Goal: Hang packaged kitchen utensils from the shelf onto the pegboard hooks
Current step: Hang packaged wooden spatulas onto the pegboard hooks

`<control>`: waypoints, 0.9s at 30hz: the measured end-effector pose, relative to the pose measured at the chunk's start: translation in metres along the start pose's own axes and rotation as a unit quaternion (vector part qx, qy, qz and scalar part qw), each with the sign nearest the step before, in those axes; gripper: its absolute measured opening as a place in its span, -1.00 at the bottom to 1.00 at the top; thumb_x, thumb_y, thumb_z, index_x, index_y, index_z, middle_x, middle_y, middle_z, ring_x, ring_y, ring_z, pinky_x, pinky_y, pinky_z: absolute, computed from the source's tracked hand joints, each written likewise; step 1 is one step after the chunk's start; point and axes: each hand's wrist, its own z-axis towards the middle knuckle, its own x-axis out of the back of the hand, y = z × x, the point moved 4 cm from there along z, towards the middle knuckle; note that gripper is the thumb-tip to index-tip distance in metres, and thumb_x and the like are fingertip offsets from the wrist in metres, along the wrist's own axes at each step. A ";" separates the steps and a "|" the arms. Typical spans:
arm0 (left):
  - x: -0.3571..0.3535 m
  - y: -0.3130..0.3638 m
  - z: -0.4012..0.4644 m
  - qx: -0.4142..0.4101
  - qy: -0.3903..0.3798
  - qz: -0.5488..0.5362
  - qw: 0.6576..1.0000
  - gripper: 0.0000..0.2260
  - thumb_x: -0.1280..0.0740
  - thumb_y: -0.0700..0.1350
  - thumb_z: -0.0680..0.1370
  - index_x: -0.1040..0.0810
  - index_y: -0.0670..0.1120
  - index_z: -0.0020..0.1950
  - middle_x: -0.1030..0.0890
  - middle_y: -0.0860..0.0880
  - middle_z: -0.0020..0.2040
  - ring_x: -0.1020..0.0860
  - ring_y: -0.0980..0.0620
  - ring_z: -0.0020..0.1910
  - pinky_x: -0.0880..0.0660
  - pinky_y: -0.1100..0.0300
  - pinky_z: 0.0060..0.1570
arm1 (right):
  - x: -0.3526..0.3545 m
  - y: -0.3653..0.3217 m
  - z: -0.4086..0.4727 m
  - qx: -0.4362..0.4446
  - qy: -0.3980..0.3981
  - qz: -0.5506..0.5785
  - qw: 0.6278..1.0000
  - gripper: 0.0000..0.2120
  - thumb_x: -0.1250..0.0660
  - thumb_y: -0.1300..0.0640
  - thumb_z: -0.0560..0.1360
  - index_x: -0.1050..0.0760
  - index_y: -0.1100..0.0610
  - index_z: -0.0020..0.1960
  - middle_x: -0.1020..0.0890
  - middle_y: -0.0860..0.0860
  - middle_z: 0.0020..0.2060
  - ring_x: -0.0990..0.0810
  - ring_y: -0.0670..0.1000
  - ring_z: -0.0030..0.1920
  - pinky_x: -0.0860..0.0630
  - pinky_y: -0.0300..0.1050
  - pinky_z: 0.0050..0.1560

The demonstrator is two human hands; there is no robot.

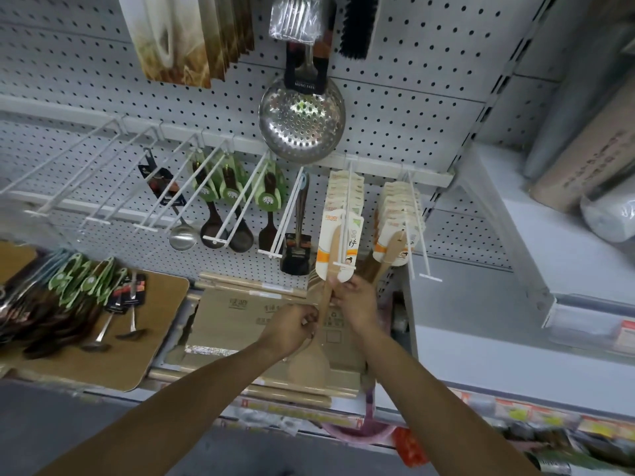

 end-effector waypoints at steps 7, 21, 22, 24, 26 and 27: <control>-0.005 0.001 0.013 0.012 0.019 0.011 1.000 -0.88 -0.39 -0.18 0.52 -0.64 0.04 -0.14 -0.69 0.07 -0.16 -0.67 0.08 -0.20 -0.58 0.15 -0.07 | 0.003 -0.005 0.017 0.014 -0.001 -0.028 1.000 -0.89 -0.35 0.33 0.54 -0.58 0.21 0.04 -0.69 -0.05 -0.30 -0.67 -0.10 -0.29 -0.61 -0.23 -0.27; 0.106 -0.049 -0.047 -0.066 0.138 0.197 0.968 -0.63 -0.22 0.22 0.59 -0.51 0.16 0.36 -0.60 0.18 0.26 -0.56 0.12 0.22 -0.54 0.18 0.14 | -0.013 0.019 -0.006 0.159 -0.177 -0.513 0.825 -0.57 -0.31 0.10 0.54 -0.39 -0.11 0.39 -0.45 -0.10 0.37 -0.40 -0.05 0.37 -0.37 -0.03 0.40; 0.119 -0.052 -0.054 -0.075 0.142 0.204 0.966 -0.59 -0.17 0.26 0.58 -0.50 0.17 0.37 -0.60 0.18 0.25 -0.56 0.12 0.22 -0.55 0.18 0.14 | -0.024 0.016 -0.008 0.183 -0.194 -0.530 0.805 -0.57 -0.30 0.09 0.55 -0.38 -0.09 0.40 -0.45 -0.10 0.38 -0.38 -0.05 0.38 -0.33 -0.05 0.42; 0.146 -0.059 -0.070 -0.095 0.153 0.219 0.959 -0.54 -0.12 0.30 0.56 -0.51 0.16 0.37 -0.61 0.16 0.24 -0.56 0.12 0.21 -0.56 0.16 0.13 | -0.049 0.009 -0.017 0.231 -0.225 -0.556 0.766 -0.56 -0.29 0.10 0.57 -0.36 -0.04 0.43 -0.45 -0.08 0.38 -0.36 -0.04 0.38 -0.26 -0.14 0.41; 0.171 -0.066 -0.086 -0.121 0.160 0.244 0.949 -0.52 -0.11 0.31 0.57 -0.52 0.12 0.37 -0.62 0.12 0.22 -0.56 0.10 0.20 -0.55 0.17 0.14 | -0.078 0.002 -0.026 0.262 -0.250 -0.560 0.745 -0.54 -0.28 0.13 0.57 -0.35 0.01 0.46 -0.44 -0.03 0.39 -0.36 -0.01 0.40 -0.26 -0.15 0.40; 0.184 -0.070 -0.095 -0.134 0.163 0.258 0.943 -0.51 -0.11 0.30 0.58 -0.53 0.09 0.36 -0.63 0.10 0.21 -0.56 0.09 0.19 -0.53 0.21 0.13 | -0.093 0.002 -0.030 0.274 -0.262 -0.561 0.736 -0.53 -0.29 0.15 0.57 -0.34 0.02 0.47 -0.45 -0.01 0.39 -0.36 0.01 0.40 -0.29 -0.12 0.41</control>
